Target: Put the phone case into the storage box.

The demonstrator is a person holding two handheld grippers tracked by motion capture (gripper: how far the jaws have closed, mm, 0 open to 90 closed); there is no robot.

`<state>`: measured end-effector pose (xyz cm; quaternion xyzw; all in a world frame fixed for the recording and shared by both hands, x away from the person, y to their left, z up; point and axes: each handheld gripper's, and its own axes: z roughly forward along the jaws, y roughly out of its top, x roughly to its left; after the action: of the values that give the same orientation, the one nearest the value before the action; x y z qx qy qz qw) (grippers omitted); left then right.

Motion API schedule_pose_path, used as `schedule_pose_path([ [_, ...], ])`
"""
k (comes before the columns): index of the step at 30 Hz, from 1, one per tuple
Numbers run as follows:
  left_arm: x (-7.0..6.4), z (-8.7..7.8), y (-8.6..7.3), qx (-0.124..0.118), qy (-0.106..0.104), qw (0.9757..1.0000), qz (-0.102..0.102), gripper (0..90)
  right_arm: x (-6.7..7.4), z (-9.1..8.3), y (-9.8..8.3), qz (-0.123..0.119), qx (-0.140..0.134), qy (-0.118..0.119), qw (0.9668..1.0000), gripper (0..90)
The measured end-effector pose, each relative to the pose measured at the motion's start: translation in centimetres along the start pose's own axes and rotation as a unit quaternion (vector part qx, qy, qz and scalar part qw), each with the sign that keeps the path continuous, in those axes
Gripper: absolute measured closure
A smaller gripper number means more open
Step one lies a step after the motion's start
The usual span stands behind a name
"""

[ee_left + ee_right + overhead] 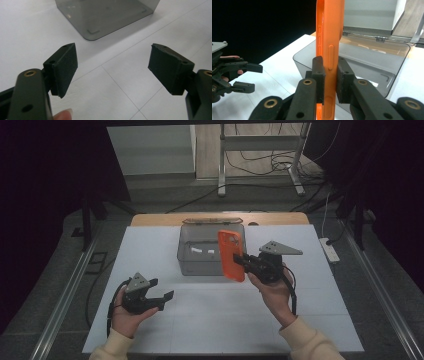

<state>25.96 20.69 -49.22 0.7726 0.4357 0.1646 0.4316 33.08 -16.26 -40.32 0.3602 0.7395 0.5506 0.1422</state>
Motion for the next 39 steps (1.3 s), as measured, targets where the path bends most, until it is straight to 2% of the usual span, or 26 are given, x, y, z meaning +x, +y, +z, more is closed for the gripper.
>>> schedule_pose_path([
  [7,0.0,0.0,0.0,0.000,0.002,1.0000,-0.001,23.5,-0.2,0.2,0.5,0.008,0.010,-0.003,0.9999,79.2],
  [16,0.0,0.0,0.0,0.002,0.003,1.0000,0.002,23.2,0.0,0.2,1.5,0.002,0.014,-0.003,0.9999,79.2],
  [28,-0.1,0.0,0.1,-0.001,0.003,1.0000,0.001,22.9,-0.2,0.5,2.6,0.007,0.025,-0.017,0.9995,79.2],
  [32,-0.1,0.0,0.1,-0.003,0.002,1.0000,-0.001,22.9,-0.4,0.7,2.8,0.018,0.031,-0.025,0.9991,79.2],
  [39,0.0,0.0,0.1,-0.003,0.002,1.0000,-0.001,22.8,-0.3,1.0,3.3,0.017,0.036,-0.030,0.9988,79.2],
])
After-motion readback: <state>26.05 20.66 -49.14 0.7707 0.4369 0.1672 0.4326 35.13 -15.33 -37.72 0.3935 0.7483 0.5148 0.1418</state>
